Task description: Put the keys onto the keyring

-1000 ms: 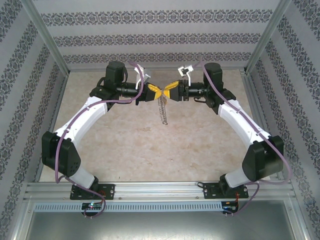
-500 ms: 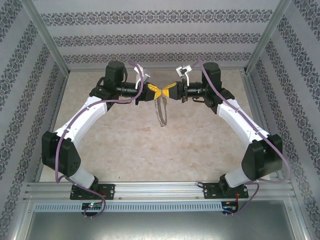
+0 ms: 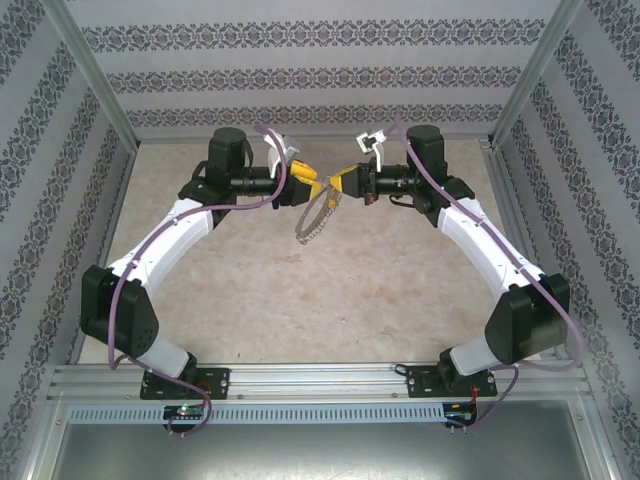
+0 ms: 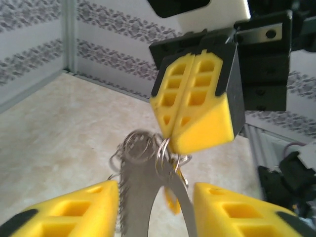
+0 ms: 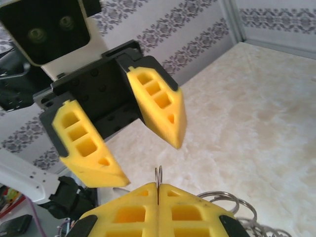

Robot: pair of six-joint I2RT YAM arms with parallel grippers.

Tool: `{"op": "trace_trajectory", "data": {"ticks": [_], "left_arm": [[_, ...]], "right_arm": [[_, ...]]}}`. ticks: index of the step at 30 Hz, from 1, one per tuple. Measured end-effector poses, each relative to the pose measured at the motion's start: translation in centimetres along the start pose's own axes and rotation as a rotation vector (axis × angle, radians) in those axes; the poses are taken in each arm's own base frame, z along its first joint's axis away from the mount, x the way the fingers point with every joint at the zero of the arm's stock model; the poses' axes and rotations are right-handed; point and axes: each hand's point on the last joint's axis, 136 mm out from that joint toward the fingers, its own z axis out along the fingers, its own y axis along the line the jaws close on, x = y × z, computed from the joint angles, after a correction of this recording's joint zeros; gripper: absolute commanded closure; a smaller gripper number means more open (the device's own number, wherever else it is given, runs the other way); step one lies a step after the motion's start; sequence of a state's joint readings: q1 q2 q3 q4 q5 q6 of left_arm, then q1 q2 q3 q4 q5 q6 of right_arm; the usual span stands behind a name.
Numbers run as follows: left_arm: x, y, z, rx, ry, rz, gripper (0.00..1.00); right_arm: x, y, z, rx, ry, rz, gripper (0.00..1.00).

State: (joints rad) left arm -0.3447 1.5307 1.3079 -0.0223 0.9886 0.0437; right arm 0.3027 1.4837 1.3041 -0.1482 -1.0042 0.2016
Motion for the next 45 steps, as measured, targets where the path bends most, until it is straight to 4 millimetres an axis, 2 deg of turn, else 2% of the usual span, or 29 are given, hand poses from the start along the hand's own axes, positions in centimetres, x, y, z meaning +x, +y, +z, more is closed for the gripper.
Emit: {"op": "trace_trajectory", "data": {"ticks": [5,10,16,19,28,31,36,45], "left_arm": [[0.1,0.5,-1.3,-0.114,-0.04,-0.005,0.37],[-0.1,0.5,-2.7,-0.19,-0.092,-0.017,0.35],[1.9,1.2,-3.1,-0.246,-0.118,-0.106,0.34],[1.8,1.1,-3.1,-0.24,-0.114,-0.101,0.35],[-2.8,-1.4,-1.9,-0.032,-0.043,0.029,0.46],[-2.5,-1.6,-1.1,0.038,-0.006,0.024,0.51],[-1.2,-1.8,-0.1,0.141,0.058,-0.015,0.53],[-1.3,-3.3,1.2,0.277,0.108,-0.016,0.58]], "right_arm": [[0.0,-1.0,-0.5,0.055,0.004,0.028,1.0],[-0.4,-1.6,-0.6,0.079,0.003,0.042,1.0],[0.0,-2.0,-0.5,0.091,0.03,0.058,1.0],[0.5,-2.0,-0.7,0.11,0.069,0.033,1.0],[0.9,-1.1,-1.3,0.176,0.219,-0.124,1.0],[0.7,-0.1,-1.5,0.169,0.255,-0.182,1.0],[0.8,1.3,-1.9,0.148,0.294,-0.238,1.0],[0.8,3.3,-1.5,0.103,0.34,-0.29,1.0]]}}
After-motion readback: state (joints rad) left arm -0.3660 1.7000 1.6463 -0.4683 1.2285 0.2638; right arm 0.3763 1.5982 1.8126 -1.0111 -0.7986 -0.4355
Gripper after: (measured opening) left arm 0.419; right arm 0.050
